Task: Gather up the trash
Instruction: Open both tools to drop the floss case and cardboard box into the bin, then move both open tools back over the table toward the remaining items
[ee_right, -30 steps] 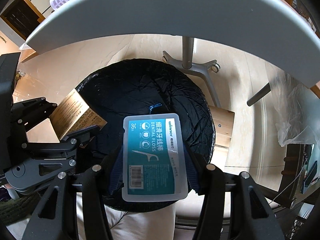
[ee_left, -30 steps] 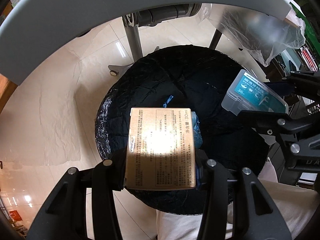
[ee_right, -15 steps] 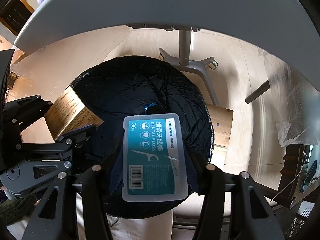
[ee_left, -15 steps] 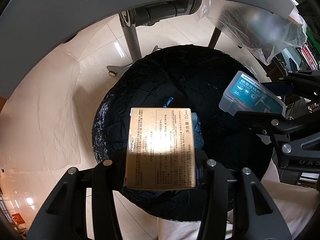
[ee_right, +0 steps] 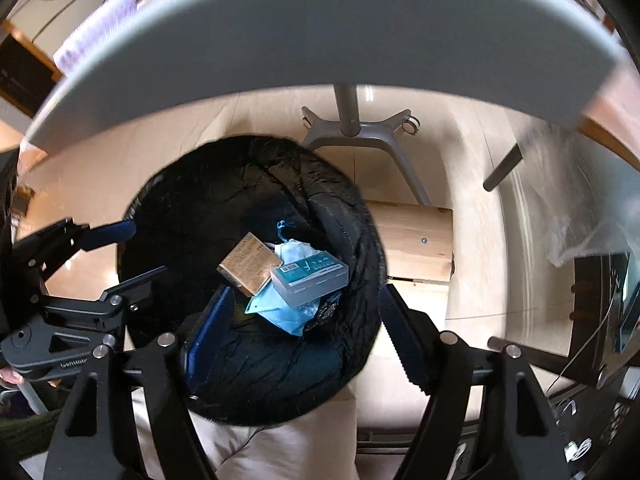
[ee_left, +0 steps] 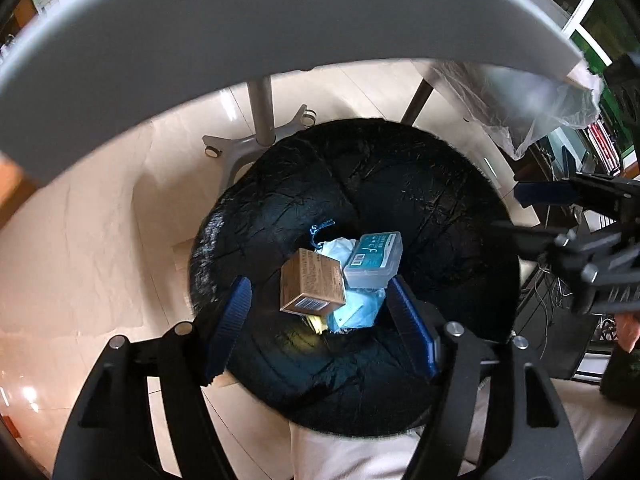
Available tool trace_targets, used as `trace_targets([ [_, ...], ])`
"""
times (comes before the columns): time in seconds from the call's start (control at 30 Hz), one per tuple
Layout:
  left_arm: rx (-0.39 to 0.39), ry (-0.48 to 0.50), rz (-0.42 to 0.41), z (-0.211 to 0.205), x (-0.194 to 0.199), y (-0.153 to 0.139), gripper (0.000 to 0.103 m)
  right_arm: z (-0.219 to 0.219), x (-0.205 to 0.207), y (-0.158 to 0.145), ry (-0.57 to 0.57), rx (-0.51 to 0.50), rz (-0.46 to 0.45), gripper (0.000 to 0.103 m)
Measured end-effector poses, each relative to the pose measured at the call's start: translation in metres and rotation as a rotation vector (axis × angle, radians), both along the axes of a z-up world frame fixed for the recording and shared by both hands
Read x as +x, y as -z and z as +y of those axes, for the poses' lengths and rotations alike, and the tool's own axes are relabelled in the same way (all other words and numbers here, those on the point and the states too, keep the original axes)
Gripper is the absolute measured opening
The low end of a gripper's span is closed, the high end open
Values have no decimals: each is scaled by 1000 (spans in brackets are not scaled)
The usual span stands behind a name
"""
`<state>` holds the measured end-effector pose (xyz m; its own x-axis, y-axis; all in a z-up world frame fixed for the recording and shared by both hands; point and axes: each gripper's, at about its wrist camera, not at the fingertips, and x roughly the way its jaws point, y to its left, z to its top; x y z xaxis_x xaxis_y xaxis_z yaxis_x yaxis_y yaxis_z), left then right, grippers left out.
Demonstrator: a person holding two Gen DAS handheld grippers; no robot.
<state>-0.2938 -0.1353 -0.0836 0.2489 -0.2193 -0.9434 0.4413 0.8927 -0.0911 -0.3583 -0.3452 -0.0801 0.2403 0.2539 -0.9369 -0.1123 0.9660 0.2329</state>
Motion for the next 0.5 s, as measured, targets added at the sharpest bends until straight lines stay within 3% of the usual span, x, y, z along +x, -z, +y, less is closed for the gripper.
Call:
trace_targets([
  [0.07, -19, 4, -31, 5, -8, -17, 71, -9, -7, -16, 15, 14, -22, 73],
  [0.17, -81, 0, -119, 17, -20, -65, 72, -19, -19, -62, 16, 7, -126, 74],
  [0.3, -148, -72, -297, 30, -14, -124, 100, -19, -6, -111, 50, 5, -274, 90],
  [0.33, -145, -100, -342, 33, -10, -134, 101, -17, 2, -118, 60, 12, -291, 91],
  [0.4, -112, -163, -400, 37, 7, -147, 101, -11, 23, -126, 78, 42, -319, 91],
  [0.5, -72, -225, -383, 43, 38, -141, 101, 4, 58, -125, 99, 38, -321, 91],
])
